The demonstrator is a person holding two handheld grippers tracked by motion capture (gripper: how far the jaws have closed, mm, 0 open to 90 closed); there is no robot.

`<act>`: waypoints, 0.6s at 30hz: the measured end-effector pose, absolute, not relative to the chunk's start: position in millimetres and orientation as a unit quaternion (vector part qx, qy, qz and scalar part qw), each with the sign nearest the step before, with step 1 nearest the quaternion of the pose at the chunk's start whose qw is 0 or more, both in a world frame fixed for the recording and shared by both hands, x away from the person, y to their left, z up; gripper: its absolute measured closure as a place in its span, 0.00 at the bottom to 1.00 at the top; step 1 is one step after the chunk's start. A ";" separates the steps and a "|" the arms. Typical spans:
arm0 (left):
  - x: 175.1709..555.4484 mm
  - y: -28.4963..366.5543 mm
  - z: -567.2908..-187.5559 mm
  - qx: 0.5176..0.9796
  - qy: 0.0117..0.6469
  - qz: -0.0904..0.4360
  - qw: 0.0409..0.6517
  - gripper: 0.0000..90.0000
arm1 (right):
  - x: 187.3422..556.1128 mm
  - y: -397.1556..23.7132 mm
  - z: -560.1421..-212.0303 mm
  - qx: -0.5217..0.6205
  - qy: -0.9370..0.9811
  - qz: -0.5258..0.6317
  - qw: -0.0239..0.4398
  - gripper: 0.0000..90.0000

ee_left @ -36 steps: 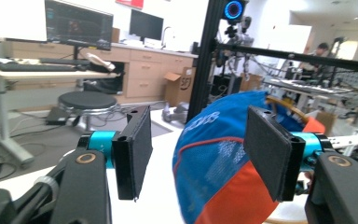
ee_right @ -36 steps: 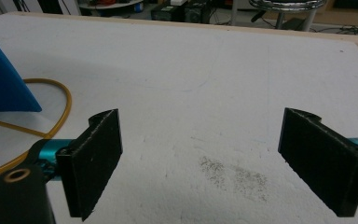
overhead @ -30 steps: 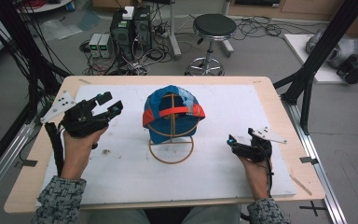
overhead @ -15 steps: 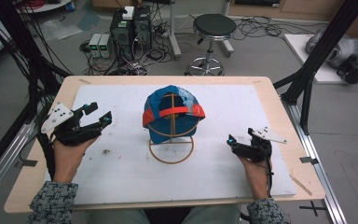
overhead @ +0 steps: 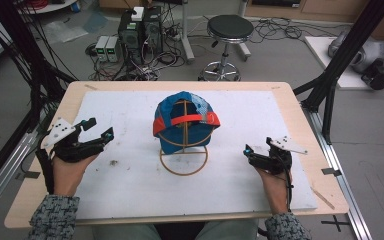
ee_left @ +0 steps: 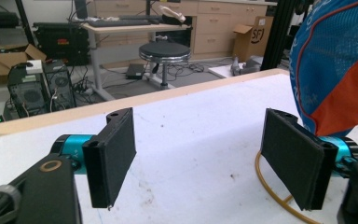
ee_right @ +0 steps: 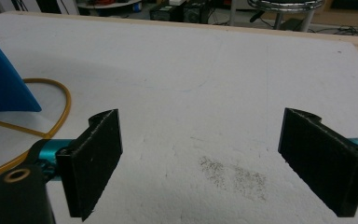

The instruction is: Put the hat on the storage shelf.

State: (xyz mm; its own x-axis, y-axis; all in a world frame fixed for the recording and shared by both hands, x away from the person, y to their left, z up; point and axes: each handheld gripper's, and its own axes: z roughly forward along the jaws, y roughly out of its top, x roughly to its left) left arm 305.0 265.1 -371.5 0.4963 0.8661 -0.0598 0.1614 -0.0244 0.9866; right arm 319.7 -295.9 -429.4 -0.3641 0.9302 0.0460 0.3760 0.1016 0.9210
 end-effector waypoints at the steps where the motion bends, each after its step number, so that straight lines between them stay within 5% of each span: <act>1: 304.7 265.6 -372.7 0.648 0.399 0.306 0.572 0.28 | 319.7 -295.9 -429.4 0.480 0.681 0.468 0.296 0.14; 18: 305.6 267.4 -399.3 0.661 0.428 0.314 0.530 0.25 | 320.3 -295.4 -429.8 0.479 0.681 0.468 0.297 0.14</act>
State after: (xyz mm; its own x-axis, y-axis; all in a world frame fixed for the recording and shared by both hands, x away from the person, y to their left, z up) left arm 305.6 267.4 -399.3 0.4371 0.8986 -0.0390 0.2335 -0.0715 0.9697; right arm 320.3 -295.4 -429.8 -0.3642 0.9303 0.0445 0.3750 0.1028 0.9213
